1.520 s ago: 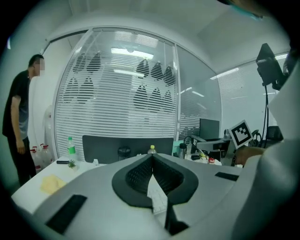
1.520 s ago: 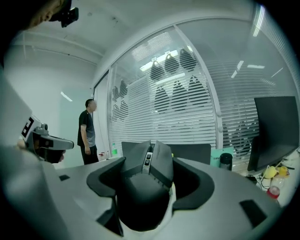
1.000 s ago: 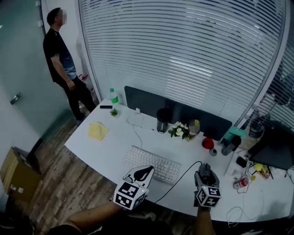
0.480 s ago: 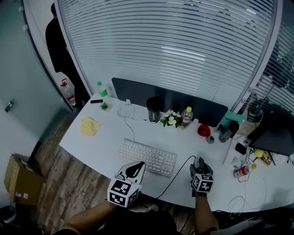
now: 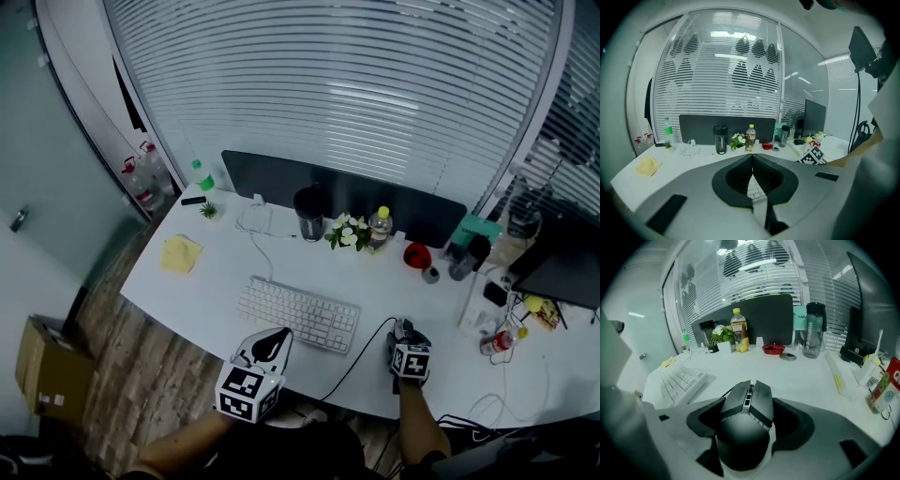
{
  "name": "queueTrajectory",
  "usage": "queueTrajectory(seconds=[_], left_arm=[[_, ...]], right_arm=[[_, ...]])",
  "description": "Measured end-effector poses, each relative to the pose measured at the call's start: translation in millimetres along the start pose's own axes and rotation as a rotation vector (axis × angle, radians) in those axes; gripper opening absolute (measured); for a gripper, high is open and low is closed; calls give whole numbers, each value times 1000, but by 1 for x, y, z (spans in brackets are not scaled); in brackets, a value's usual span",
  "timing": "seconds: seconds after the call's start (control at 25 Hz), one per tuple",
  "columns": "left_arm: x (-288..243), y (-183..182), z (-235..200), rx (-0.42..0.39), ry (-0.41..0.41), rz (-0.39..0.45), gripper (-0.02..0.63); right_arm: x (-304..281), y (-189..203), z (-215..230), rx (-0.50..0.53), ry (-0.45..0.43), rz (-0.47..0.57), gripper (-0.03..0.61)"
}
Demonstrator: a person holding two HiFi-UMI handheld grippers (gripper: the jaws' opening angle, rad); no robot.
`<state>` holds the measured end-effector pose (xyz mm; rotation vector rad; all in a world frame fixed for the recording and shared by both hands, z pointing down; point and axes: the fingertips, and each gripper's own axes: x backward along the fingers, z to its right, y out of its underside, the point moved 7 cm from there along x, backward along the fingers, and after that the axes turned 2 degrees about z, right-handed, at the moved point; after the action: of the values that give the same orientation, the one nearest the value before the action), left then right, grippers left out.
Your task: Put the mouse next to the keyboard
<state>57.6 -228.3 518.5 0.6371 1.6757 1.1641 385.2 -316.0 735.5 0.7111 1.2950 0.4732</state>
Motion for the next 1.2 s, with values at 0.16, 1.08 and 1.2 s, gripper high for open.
queueTrajectory(seconds=[0.16, 1.08, 1.2], left_arm=[[1, 1, -1, 5, -6, -7, 29], [11, -1, -8, -8, -2, -7, 29], [15, -4, -11, -6, 0, -3, 29]], right_arm=[[-9, 7, 2, -18, 5, -26, 307], [-12, 3, 0, 46, 89, -61, 357], [-3, -4, -2, 34, 90, -42, 362]])
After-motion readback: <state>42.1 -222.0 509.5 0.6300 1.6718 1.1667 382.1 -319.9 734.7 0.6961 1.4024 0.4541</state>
